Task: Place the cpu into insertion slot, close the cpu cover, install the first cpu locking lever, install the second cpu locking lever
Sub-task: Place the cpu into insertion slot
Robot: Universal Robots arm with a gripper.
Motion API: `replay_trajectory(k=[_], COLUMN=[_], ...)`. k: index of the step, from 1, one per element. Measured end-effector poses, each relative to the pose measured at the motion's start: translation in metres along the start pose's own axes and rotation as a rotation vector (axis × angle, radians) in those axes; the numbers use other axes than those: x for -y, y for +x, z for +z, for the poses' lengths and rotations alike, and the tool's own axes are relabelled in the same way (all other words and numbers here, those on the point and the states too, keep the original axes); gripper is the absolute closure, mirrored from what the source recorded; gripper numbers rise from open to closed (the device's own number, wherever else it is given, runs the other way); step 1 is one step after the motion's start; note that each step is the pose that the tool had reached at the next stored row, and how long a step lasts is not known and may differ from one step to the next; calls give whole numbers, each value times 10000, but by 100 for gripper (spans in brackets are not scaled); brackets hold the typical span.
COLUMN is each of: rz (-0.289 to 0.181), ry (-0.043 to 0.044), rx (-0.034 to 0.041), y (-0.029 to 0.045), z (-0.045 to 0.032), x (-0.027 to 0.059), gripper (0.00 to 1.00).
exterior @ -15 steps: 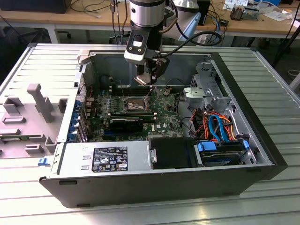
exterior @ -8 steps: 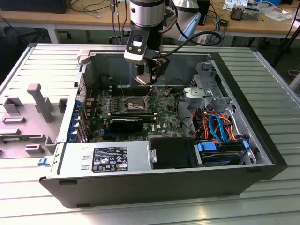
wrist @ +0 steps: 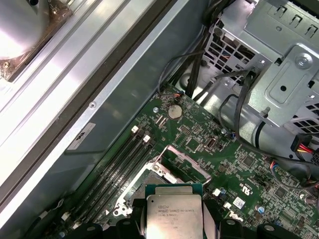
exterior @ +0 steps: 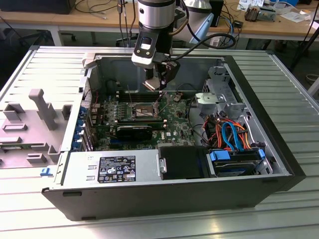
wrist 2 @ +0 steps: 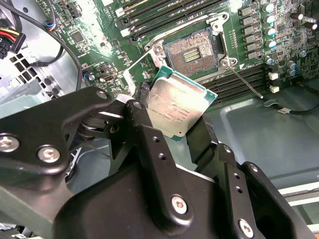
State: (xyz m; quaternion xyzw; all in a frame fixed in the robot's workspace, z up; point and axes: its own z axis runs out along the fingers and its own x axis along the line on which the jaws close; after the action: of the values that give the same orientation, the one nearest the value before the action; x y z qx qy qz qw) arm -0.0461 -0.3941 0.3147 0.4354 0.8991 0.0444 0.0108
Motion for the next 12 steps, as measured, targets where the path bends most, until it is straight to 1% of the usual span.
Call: replay_trajectory(k=[12], rz=[113], ry=[-3], rx=[10], y=[0], z=[0], x=[0], gripper=[46])
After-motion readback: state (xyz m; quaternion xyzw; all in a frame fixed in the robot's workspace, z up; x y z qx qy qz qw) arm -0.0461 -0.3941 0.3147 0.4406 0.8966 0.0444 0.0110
